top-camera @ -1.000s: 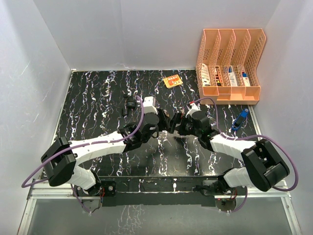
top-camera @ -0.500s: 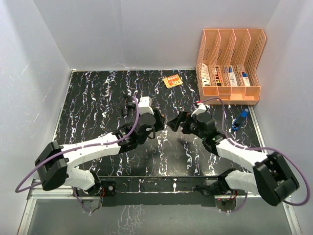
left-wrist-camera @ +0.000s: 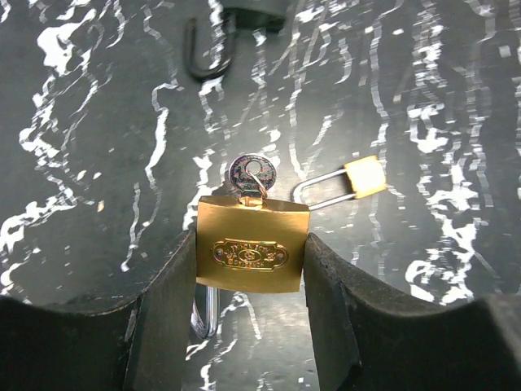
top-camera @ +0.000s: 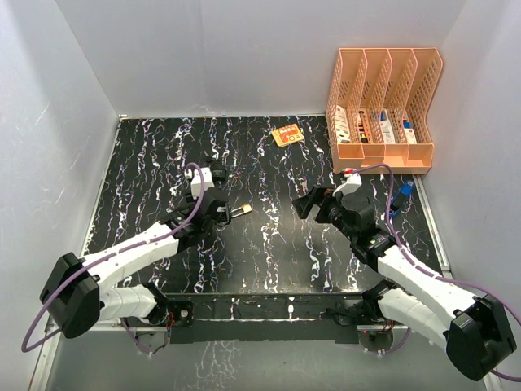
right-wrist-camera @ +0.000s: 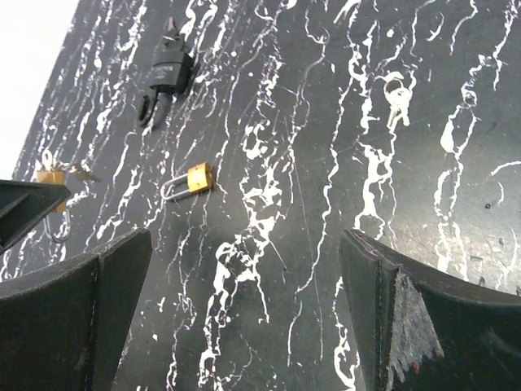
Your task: Unlock with the key
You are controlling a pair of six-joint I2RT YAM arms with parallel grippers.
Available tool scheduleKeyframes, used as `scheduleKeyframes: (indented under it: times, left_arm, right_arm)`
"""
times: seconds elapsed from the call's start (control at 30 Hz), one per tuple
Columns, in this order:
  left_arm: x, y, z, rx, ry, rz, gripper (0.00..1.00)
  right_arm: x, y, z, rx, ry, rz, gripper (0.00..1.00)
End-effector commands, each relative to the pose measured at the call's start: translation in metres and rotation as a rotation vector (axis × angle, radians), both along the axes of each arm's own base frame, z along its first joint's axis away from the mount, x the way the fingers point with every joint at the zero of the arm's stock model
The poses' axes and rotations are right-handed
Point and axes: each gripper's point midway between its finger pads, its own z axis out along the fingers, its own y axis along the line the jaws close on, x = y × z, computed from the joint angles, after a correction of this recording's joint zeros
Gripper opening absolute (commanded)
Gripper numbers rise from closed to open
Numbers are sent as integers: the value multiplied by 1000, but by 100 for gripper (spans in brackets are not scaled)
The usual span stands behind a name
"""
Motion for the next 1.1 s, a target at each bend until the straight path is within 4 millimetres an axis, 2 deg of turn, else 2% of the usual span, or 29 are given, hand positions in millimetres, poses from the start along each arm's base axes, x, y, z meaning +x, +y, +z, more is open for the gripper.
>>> scheduleKeyframes:
  times: [0.0,0.37,1.07]
  left_arm:
    - [1,23,-1,42,12,46,0]
    - [6,25,-52,52,139,29,0]
    - [-1,20,-101,67,257,-1,0]
  right_arm:
    - [5,-7,9,-29,-30,-27,98]
    - [3,-6,9,-23,-30,-17,98]
    - [2,-4,8,-17,-26,-8,98]
